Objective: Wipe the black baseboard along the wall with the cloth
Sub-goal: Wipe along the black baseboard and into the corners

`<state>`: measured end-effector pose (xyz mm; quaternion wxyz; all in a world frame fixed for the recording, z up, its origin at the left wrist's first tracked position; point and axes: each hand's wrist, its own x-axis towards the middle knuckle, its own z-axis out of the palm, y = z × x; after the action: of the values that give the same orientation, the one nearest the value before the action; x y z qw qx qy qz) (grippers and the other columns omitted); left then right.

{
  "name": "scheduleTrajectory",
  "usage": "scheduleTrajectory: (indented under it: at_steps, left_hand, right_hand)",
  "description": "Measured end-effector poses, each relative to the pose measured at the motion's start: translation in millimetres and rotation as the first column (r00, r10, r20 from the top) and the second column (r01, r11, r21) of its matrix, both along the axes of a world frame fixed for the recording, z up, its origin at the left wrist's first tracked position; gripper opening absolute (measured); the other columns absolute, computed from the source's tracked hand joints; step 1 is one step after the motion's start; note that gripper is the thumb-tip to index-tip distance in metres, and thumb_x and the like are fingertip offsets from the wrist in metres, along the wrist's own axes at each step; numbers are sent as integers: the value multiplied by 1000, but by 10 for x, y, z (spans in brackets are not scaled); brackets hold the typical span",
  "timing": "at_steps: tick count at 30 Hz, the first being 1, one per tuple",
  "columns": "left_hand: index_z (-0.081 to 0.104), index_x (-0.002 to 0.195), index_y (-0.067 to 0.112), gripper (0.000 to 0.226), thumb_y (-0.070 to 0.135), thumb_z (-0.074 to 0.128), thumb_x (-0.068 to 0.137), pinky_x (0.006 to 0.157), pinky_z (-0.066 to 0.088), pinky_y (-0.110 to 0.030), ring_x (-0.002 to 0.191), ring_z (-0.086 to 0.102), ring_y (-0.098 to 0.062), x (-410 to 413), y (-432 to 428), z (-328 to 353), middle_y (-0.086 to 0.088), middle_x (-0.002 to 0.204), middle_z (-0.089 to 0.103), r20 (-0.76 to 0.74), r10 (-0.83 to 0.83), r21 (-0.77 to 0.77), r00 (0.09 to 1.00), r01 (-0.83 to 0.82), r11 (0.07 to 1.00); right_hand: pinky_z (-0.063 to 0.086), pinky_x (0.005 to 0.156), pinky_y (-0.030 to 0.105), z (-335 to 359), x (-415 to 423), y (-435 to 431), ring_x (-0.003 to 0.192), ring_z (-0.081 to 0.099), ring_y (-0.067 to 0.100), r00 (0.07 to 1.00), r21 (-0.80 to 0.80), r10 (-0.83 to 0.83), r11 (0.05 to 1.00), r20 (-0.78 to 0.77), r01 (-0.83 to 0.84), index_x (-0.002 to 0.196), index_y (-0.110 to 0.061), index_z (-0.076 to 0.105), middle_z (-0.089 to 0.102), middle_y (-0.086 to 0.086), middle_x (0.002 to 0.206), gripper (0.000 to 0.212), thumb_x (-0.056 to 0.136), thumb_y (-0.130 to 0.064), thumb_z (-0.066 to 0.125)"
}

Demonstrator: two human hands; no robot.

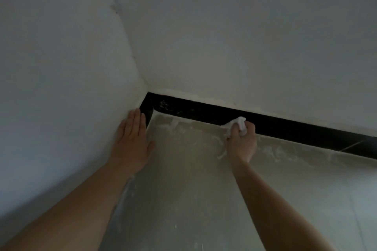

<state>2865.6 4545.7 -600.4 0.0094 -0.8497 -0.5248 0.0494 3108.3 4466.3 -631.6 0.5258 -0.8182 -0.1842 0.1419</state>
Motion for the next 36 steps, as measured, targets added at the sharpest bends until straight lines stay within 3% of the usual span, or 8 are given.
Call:
scheduleTrajectory:
  at_steps: [4, 13, 17, 21, 26, 30, 33, 36]
  left_hand:
    - [-15, 148, -2, 77, 50, 11, 98, 114, -16, -35, 145, -19, -30, -27, -17, 26, -20, 155, -22, -52, 23, -22, 998, -24, 999]
    - [-20, 147, 0, 79, 46, 25, 101, 110, -21, -32, 143, -26, -26, -43, -7, 32, -16, 153, -30, -8, 31, -81, 999, -31, 996]
    - [-23, 145, 1, 80, 47, 24, 101, 110, -22, -31, 142, -28, -25, -85, 3, 20, -16, 152, -32, 1, 18, -71, 1000, -18, 997]
    - [-31, 137, 5, 77, 49, 20, 100, 109, -25, -30, 141, -30, -23, -94, 1, 9, -14, 150, -35, 4, 24, -59, 1000, -24, 998]
    - [-31, 136, 4, 75, 54, 5, 93, 100, -34, -28, 139, -31, -23, -76, -8, -53, -15, 150, -33, 44, 20, -17, 999, -19, 1000]
    - [-28, 136, 5, 75, 52, 17, 99, 108, -28, -29, 141, -28, -23, -61, -19, -39, -14, 153, -28, 94, 12, -13, 995, -11, 1000]
    - [-32, 135, 7, 74, 54, 11, 97, 104, -32, -26, 137, -33, -18, -66, -1, -24, -11, 150, -35, 102, 14, -37, 995, -10, 999]
    - [-32, 135, 6, 75, 57, 8, 96, 102, -33, -26, 137, -34, -17, -83, 13, -30, -11, 150, -35, 82, 10, -41, 997, -6, 999]
  right_hand:
    - [29, 60, 28, 16, -92, 103, 70, 48, 23, 999, -27, 32, 999, -3, -32, 102, -9, 53, 53, 5, 78, 12, 96, -19, 50]
    - [23, 58, 26, -106, -484, 396, 75, 52, 25, 997, -1, 42, 999, -65, -42, 106, -7, 54, 54, 5, 82, 13, 97, -15, 50]
    - [32, 60, 23, -121, -618, 492, 75, 54, 18, 970, 66, 211, 977, -121, -205, 105, -12, 59, 56, 1, 81, 12, 94, -16, 56]
    - [38, 48, 6, -106, -676, 467, 63, 53, 8, 956, 132, 218, 972, -197, -194, 93, -14, 59, 57, -4, 72, 5, 90, -11, 60]
    - [48, 57, 26, -275, -465, 411, 75, 61, 25, 810, 115, -169, 953, -562, 279, 106, -7, 60, 63, 14, 90, 19, 90, -13, 51]
    - [47, 69, 33, -188, -456, 649, 91, 60, 24, 832, 47, -184, 969, -524, 244, 108, -5, 54, 64, 11, 108, 19, 94, -16, 47]
    - [47, 65, 25, -167, -653, 834, 92, 60, 26, 855, 36, -129, 985, -503, 170, 109, -2, 52, 61, 14, 101, 18, 95, -13, 46]
    - [58, 70, 39, -240, -845, 865, 81, 64, 28, 880, 122, 62, 993, -471, -5, 101, -3, 58, 65, 13, 91, 16, 93, -15, 51]
